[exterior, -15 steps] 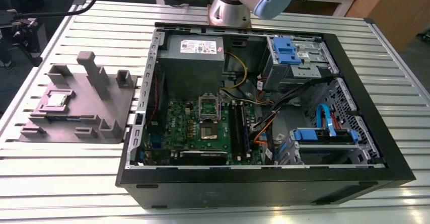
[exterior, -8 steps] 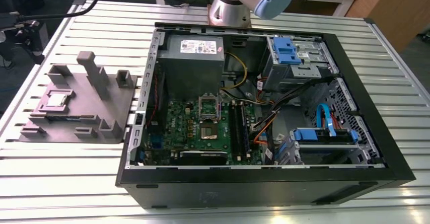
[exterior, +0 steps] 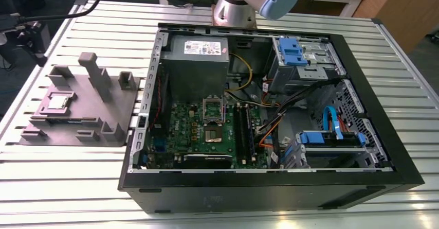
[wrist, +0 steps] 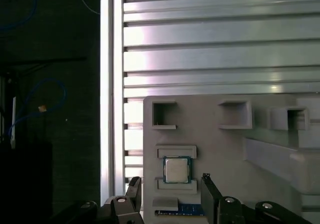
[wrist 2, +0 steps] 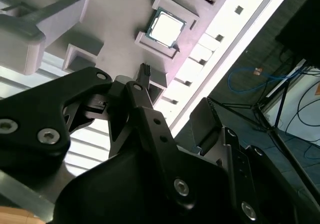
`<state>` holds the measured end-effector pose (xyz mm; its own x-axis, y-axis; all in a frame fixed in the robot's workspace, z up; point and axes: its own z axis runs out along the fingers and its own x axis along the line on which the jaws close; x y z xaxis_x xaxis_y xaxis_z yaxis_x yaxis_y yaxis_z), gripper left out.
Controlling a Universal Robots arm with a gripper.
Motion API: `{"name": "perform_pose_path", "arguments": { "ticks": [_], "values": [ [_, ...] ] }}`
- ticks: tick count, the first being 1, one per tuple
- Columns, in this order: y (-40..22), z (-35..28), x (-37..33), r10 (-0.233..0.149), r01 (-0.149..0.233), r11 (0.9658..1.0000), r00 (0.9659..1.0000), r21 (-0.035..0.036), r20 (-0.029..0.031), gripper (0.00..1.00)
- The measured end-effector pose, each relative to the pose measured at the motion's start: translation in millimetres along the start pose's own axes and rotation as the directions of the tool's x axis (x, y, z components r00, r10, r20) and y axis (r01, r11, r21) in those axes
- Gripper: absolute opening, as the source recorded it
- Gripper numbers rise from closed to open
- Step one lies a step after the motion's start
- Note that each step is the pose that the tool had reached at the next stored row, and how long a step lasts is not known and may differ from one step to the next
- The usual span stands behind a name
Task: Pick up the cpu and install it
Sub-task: 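Pick up the cpu and move it towards the insertion slot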
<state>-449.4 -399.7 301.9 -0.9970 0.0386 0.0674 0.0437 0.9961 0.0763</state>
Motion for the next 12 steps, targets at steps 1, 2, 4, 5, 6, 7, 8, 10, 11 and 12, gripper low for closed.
{"name": "perform_pose_path", "arguments": {
  "ticks": [1,2,4,5,6,7,8,10,11,12],
  "values": [
    [0.0,0.4,0.3,0.0,0.0,1.0,1.0,0.0004,0.0044,0.59],
    [-0.1,1.0,0.6,-0.001,0.001,1.0,1.0,0.0012,0.0097,0.59],
    [-0.3,2.3,1.0,-0.001,0.001,1.0,0.9998,0.0023,0.0198,0.59],
    [-0.4,3.0,1.0,-0.002,0.002,1.0,0.9998,0.002,0.0218,0.59],
    [-0.5,3.3,1.0,-0.002,0.002,1.0,0.9998,0.0021,0.022,0.59],
    [-0.6,3.6,1.1,-0.003,0.003,1.0,0.9998,0.0022,0.022,0.59],
    [-0.6,3.8,1.1,-0.003,0.003,1.0,0.9998,0.0024,0.0218,0.59],
    [-0.7,4.5,1.1,-0.004,0.004,1.0,0.9998,0.0024,0.0218,0.59],
    [-0.8,4.7,1.0,-0.005,0.005,1.0,0.9998,0.0024,0.0217,0.59],
    [-0.8,5.0,1.0,-0.005,0.005,1.0,0.9998,0.0024,0.0217,0.59]
  ]
}}
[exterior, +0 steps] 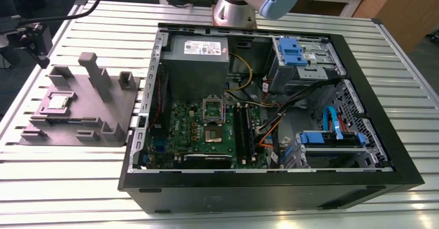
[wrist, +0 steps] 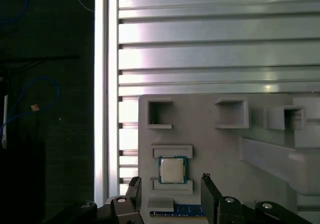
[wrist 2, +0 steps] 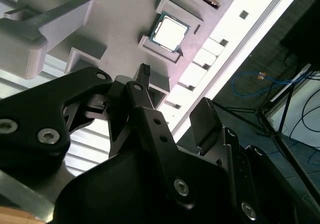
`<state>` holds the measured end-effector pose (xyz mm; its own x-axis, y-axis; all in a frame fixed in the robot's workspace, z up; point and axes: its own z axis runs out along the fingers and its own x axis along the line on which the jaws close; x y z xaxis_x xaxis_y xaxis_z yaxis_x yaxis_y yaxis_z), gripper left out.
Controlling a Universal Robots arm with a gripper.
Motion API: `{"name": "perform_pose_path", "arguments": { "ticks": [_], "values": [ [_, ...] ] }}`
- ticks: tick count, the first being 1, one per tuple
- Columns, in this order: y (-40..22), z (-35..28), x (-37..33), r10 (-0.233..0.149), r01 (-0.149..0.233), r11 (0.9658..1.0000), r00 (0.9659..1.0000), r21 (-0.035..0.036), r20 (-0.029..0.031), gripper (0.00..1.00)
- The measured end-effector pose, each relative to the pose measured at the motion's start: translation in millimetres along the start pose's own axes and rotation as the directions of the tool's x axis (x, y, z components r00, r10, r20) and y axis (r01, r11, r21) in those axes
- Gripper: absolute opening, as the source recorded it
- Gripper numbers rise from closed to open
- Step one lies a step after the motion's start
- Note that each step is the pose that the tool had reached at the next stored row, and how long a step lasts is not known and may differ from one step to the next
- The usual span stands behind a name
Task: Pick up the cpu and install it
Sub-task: 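Pick up the cpu and move it towards the insertion slot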
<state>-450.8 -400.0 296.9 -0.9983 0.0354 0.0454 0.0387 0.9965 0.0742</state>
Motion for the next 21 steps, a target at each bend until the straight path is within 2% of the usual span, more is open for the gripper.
{"name": "perform_pose_path", "arguments": {
  "ticks": [8,10,21],
  "values": [
    [-0.1,1.8,-0.1,-0.002,0.002,1.0,1.0,0.0001,-0.0001,0.59],
    [-0.4,5.0,-0.2,-0.002,0.002,1.0,1.0,0.0001,-0.0001,0.59],
    [-2.6,7.0,-0.4,-0.002,0.002,1.0,1.0,0.0001,-0.0001,0.59]
  ]
}}
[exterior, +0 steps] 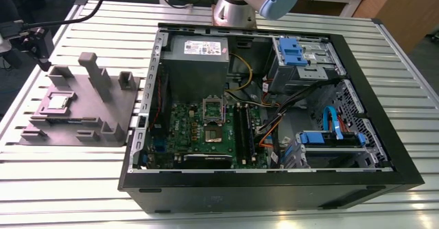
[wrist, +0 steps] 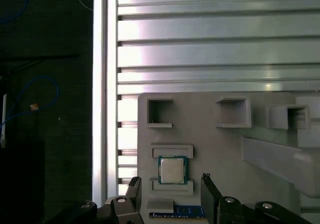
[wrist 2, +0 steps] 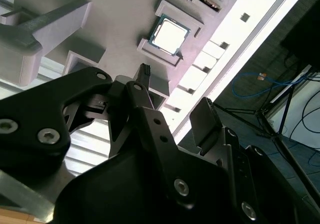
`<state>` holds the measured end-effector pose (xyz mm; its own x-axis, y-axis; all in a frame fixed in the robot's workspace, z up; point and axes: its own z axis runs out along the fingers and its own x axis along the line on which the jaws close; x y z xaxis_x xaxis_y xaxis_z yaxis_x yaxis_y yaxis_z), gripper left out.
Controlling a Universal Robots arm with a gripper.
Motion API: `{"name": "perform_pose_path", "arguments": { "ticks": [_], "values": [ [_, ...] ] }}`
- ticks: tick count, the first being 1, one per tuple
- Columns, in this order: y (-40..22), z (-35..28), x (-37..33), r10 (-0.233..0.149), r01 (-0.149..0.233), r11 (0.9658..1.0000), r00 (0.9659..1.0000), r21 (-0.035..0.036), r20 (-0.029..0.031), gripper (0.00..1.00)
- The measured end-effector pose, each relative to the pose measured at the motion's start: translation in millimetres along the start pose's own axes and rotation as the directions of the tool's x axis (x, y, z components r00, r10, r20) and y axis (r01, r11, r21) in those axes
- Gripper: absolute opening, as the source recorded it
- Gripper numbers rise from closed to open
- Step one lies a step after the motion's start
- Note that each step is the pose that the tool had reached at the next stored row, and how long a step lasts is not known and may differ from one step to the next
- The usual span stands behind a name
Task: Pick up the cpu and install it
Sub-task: 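Pick up the cpu and move it towards the insertion slot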
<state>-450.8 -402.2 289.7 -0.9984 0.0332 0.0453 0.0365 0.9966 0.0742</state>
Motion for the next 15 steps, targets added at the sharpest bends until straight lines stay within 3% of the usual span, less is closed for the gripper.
{"name": "perform_pose_path", "arguments": {
  "ticks": [6,15],
  "values": [
    [-3.0,5.0,-0.3,0.0,0.0,1.0,1.0,-0.0001,0.0,0.59],
    [-3.7,6.6,1.7,0.0,0.0,1.0,1.0,-0.0001,0.0,0.59]
  ]
}}
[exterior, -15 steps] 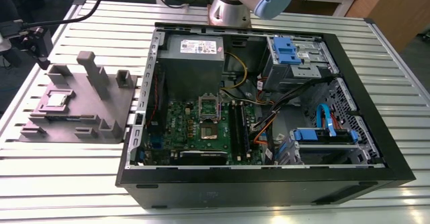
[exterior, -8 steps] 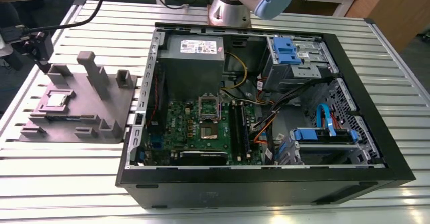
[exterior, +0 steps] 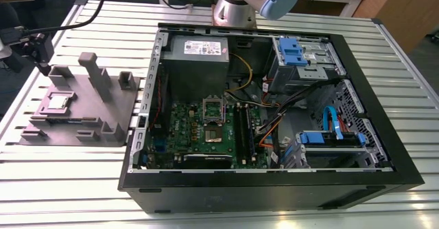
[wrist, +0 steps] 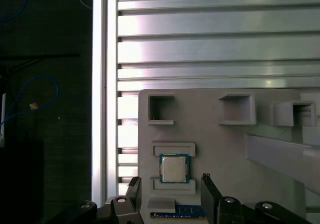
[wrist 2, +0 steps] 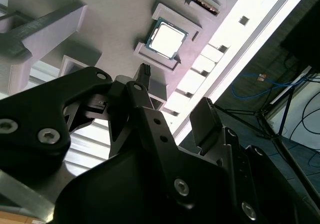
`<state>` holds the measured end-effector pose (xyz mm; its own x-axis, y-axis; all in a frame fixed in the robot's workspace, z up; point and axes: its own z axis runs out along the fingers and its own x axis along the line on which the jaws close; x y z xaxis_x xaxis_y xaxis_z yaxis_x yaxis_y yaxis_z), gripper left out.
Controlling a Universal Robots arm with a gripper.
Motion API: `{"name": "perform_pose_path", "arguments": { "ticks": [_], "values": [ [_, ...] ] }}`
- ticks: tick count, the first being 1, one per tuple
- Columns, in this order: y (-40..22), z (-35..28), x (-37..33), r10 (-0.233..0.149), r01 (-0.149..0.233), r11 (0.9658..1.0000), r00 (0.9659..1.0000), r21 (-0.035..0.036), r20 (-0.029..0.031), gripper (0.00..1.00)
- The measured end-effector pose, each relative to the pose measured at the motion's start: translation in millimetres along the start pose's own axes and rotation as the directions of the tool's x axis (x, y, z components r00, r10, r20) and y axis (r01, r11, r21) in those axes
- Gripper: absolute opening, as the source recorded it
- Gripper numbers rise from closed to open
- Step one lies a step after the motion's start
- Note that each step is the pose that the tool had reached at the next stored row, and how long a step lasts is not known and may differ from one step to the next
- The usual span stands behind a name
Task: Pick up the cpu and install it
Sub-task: 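Pick up the cpu and move it towards the insertion slot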
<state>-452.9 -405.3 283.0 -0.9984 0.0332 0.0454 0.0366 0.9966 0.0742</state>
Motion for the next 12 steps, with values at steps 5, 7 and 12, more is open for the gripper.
{"name": "perform_pose_path", "arguments": {
  "ticks": [5,7,12],
  "values": [
    [0.0,0.0,0.3,0.0,0.0,1.0,1.0,0.0,0.0,0.59],
    [0.0,0.0,0.4,0.0,0.0,1.0,1.0,0.0,0.0,0.59],
    [-0.4,5.7,-0.5,-0.002,0.002,1.0,1.0,0.0001,-0.0002,0.59]
  ]
}}
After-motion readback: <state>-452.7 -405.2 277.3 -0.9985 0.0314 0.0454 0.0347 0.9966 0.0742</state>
